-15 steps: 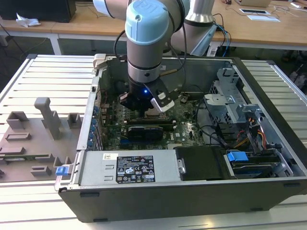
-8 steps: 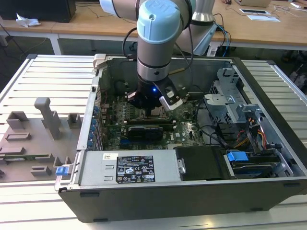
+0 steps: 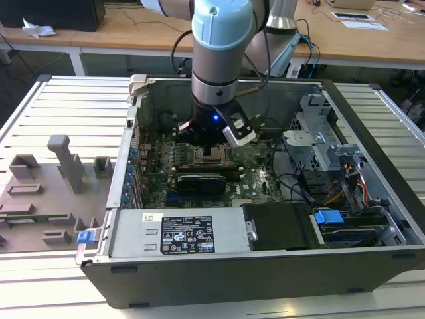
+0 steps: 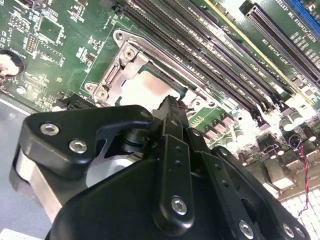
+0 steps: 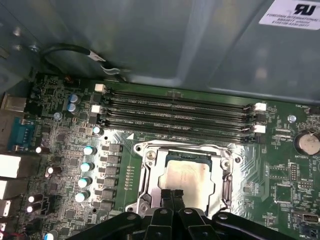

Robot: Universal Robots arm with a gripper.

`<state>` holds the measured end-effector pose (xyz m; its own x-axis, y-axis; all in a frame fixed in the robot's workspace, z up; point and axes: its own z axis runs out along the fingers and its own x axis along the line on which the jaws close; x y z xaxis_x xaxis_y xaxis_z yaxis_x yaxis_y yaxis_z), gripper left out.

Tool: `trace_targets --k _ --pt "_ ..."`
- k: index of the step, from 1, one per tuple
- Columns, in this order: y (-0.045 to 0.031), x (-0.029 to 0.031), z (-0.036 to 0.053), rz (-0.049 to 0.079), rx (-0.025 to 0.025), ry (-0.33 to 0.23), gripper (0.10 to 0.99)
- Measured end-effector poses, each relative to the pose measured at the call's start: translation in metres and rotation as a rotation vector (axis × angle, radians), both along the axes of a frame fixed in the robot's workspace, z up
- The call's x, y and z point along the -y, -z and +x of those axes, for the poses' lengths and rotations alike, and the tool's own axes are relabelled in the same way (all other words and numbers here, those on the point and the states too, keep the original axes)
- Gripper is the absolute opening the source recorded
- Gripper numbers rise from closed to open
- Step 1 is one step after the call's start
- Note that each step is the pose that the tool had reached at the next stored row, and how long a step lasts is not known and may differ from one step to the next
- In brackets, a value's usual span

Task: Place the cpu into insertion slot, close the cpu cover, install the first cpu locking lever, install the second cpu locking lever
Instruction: 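Install the second cpu locking lever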

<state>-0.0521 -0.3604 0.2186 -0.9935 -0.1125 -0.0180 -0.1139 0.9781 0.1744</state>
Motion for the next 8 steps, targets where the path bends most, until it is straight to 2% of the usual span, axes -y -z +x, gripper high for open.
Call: trace_targets --k 8 --pt "-0.0085 -0.0001 0.0007 0.0 0.0001 0.0 0.106"
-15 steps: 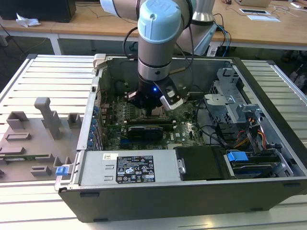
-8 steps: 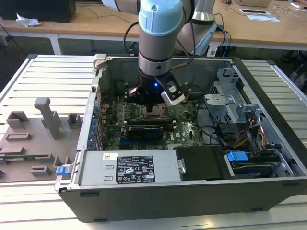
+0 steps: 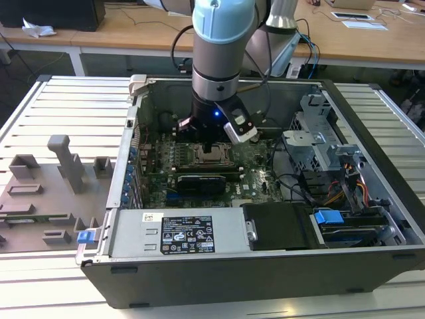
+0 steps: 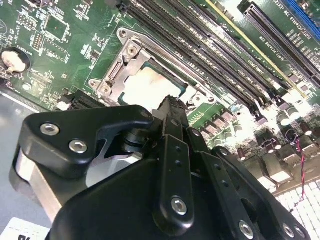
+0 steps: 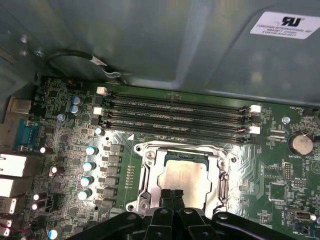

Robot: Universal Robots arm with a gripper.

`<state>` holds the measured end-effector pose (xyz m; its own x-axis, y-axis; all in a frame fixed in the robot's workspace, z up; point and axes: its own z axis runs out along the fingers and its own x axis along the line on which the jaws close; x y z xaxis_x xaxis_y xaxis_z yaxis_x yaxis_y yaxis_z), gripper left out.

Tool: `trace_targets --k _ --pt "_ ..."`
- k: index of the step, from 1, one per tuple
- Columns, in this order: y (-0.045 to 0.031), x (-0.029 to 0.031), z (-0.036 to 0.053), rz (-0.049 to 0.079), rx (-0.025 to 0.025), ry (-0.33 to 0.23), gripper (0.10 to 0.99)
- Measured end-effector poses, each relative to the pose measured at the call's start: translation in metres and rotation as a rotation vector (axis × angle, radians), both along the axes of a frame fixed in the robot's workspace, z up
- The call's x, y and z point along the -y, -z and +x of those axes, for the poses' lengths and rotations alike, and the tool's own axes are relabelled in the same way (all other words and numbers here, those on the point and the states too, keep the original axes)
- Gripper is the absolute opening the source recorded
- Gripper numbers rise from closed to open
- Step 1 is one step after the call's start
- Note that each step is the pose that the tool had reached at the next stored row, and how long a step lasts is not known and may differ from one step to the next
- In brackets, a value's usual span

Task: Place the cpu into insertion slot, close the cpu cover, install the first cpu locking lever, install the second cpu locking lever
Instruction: 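Install the second cpu locking lever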

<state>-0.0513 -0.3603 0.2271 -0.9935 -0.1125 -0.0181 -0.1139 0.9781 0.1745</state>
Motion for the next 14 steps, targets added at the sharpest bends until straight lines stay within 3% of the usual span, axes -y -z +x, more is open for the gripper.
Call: trace_targets --k 14 --pt "-0.0208 -0.0001 0.0014 0.0 0.0 0.0 0.106"
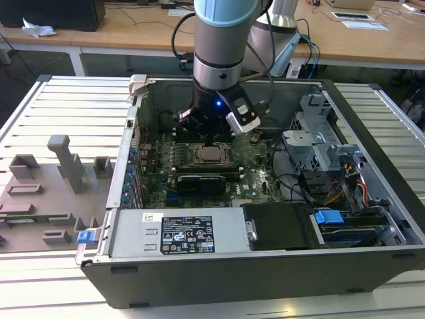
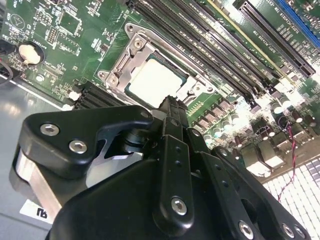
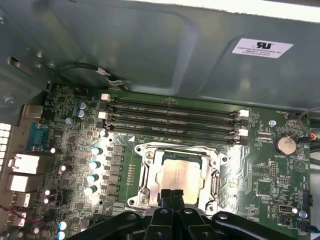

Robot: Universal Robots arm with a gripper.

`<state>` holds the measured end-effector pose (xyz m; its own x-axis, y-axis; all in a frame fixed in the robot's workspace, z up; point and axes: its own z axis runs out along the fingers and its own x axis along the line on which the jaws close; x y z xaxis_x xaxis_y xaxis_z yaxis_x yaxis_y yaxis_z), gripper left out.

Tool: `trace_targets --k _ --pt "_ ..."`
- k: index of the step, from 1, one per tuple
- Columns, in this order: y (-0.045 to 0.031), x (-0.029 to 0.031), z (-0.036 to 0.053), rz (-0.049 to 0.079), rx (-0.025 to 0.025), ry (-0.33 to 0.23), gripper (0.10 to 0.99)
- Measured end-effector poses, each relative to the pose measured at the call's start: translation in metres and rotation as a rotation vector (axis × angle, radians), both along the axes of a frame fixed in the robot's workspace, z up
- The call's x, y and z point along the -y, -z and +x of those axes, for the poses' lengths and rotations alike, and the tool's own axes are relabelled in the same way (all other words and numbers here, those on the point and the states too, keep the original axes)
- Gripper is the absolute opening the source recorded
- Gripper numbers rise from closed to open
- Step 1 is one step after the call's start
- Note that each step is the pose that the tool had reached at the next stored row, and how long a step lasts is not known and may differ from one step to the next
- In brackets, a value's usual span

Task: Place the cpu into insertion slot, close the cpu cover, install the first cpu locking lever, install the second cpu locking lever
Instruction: 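Install the second cpu locking lever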

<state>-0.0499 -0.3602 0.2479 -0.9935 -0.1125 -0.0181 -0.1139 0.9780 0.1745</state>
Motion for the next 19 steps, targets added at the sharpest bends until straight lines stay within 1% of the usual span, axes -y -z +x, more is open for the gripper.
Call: trace_targets --k 10,12,16,18,19 --pt "-0.014 0.0 0.0005 0.0 0.0 0.0 0.106" --pt "-0.0189 0.0 0.0006 0.0 0.0 0.0 0.106" --pt "-0.0317 0.0 0.0006 0.0 0.0 0.0 0.106" --pt "-0.0333 0.0 0.0007 0.0 0.0 0.0 0.106" --pt "-0.0337 -0.001 0.0007 -0.004 0.0002 0.0 0.106"
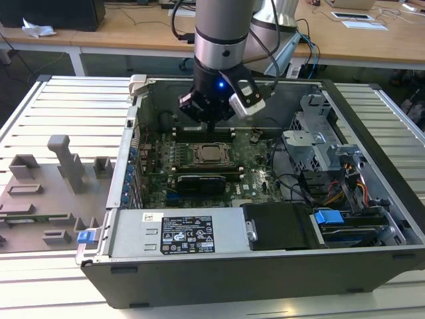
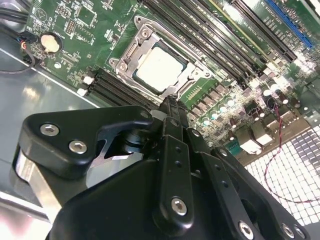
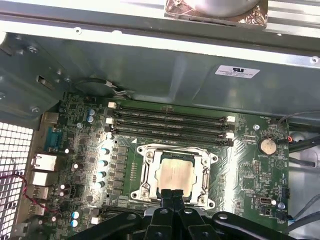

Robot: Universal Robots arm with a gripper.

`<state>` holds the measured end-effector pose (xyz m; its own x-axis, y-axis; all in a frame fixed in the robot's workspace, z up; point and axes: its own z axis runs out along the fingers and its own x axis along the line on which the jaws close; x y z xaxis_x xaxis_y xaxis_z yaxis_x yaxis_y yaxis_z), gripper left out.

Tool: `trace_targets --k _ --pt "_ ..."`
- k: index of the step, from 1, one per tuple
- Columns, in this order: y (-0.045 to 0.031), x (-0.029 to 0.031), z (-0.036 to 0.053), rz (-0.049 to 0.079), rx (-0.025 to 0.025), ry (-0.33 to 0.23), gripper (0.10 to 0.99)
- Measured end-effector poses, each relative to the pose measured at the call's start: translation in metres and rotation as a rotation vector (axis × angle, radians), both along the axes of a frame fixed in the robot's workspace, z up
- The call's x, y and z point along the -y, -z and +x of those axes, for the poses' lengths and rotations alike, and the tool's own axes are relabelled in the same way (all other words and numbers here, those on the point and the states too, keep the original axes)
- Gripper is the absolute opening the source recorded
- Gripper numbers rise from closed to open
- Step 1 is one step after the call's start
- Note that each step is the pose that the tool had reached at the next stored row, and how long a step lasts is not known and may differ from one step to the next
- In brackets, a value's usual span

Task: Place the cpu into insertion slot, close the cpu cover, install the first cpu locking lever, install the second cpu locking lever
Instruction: 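Install the second cpu locking lever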

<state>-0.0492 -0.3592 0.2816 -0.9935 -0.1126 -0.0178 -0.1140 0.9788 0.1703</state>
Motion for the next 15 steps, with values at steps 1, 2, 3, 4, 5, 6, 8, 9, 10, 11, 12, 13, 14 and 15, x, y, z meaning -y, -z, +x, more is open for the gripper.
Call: trace_targets --k 1,2,3,4,5,6,8,9,10,11,12,13,14,15 --pt "-0.0002 -0.0022 0.0 -0.011 -0.0001 0.0 0.106" --pt "-0.0002 -0.0048 0.0 -0.021 -0.0001 0.0 0.106" --pt "-0.0002 -0.0091 -0.0001 -0.037 -0.0002 0.0 0.106" --pt "-0.0002 -0.0129 0.0 -0.05 -0.0002 0.0 0.106" --pt "-0.0003 -0.0184 0.0001 -0.069 -0.0006 0.0 0.106" --pt "-0.0002 -0.0219 0.0003 -0.08 -0.0008 0.0 0.106" --pt "-0.0003 -0.0298 0.0005 -0.109 -0.0014 0.0 0.106" --pt "-0.0003 -0.0316 0.0006 -0.117 -0.0014 0.0 0.106" --pt "-0.0003 -0.0326 0.0007 -0.123 -0.0013 0.0 0.106" --pt "-0.0003 -0.033 0.0007 -0.127 -0.0013 0.0 0.106" --pt "-0.0004 -0.033 0.0007 -0.128 -0.0015 0.0 0.106" --pt "-0.0004 -0.033 0.0007 -0.128 -0.0015 0.0 0.106" --pt "-0.0004 -0.033 0.0007 -0.128 -0.0014 0.0 0.106" --pt "-0.0004 -0.033 0.0007 -0.128 -0.0014 0.0 0.106"
